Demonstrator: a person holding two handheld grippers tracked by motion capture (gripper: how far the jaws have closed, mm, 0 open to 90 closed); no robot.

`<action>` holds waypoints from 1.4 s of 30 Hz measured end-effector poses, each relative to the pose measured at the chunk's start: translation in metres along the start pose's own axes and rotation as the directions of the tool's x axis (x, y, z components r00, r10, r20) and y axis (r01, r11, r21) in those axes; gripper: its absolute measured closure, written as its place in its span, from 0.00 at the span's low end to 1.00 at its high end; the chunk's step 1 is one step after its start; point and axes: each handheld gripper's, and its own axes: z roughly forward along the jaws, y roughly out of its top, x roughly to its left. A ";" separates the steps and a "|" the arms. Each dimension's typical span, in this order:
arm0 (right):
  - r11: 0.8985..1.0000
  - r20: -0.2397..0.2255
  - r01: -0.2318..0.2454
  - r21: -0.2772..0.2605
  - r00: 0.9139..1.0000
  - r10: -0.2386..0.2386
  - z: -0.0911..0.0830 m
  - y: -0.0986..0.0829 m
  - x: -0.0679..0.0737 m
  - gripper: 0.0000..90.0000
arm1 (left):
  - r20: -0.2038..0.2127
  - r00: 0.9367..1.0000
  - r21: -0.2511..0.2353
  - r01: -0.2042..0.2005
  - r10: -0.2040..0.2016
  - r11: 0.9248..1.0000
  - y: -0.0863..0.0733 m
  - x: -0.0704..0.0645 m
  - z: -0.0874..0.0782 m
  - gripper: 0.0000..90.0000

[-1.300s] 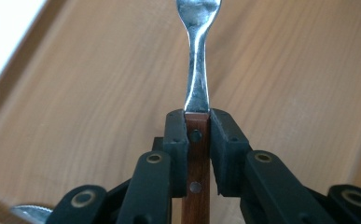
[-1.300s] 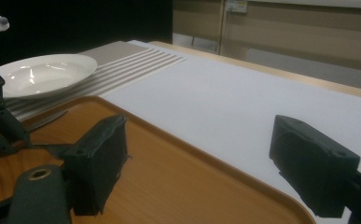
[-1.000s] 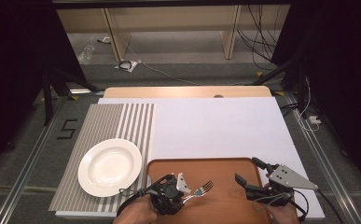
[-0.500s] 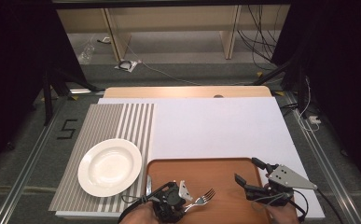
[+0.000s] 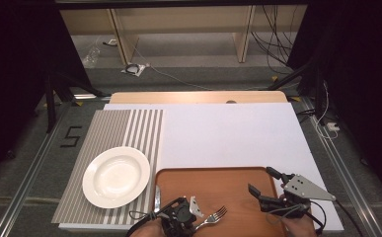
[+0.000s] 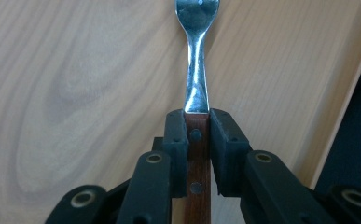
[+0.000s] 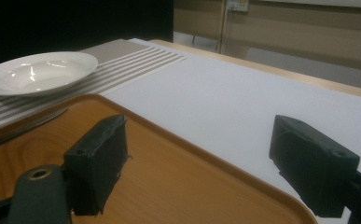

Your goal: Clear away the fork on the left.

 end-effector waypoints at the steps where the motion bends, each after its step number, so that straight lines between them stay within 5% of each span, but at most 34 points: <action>1: 1.000 0.000 0.001 0.001 1.000 -0.001 0.000 0.000 0.000 0.22 | -0.002 1.000 0.002 -0.004 0.004 1.000 -0.001 0.000 0.000 0.86; 16: 1.000 -0.001 0.003 -0.002 1.000 -0.003 0.000 0.000 0.000 0.22 | 0.019 1.000 -0.004 0.017 -0.017 1.000 -0.009 0.003 0.000 0.84; 20: 1.000 0.000 0.002 0.000 1.000 -0.002 0.000 0.000 0.000 0.22 | 0.034 0.999 -0.029 0.016 -0.015 0.999 -0.008 0.004 -0.005 0.73; 25: 1.000 -0.002 0.003 0.001 1.000 -0.003 0.001 0.000 0.000 0.22 | -0.001 1.000 -0.102 -0.006 0.006 0.995 -0.004 -0.003 -0.013 0.54; 29: 1.000 -0.002 0.004 0.002 1.000 -0.004 0.001 0.000 0.000 0.22 | 0.011 0.999 -0.142 -0.040 0.042 0.989 -0.003 -0.009 -0.014 0.64; 33: 1.000 -0.003 0.003 0.006 1.000 -0.003 0.001 -0.001 0.000 0.22 | -0.021 0.999 -0.174 -0.050 0.048 0.983 -0.002 -0.012 -0.012 0.81; 42: 1.000 -0.003 0.006 0.011 1.000 -0.006 0.001 -0.001 0.000 0.22 | -0.016 0.997 -0.171 -0.078 0.076 0.982 0.000 -0.017 -0.001 0.99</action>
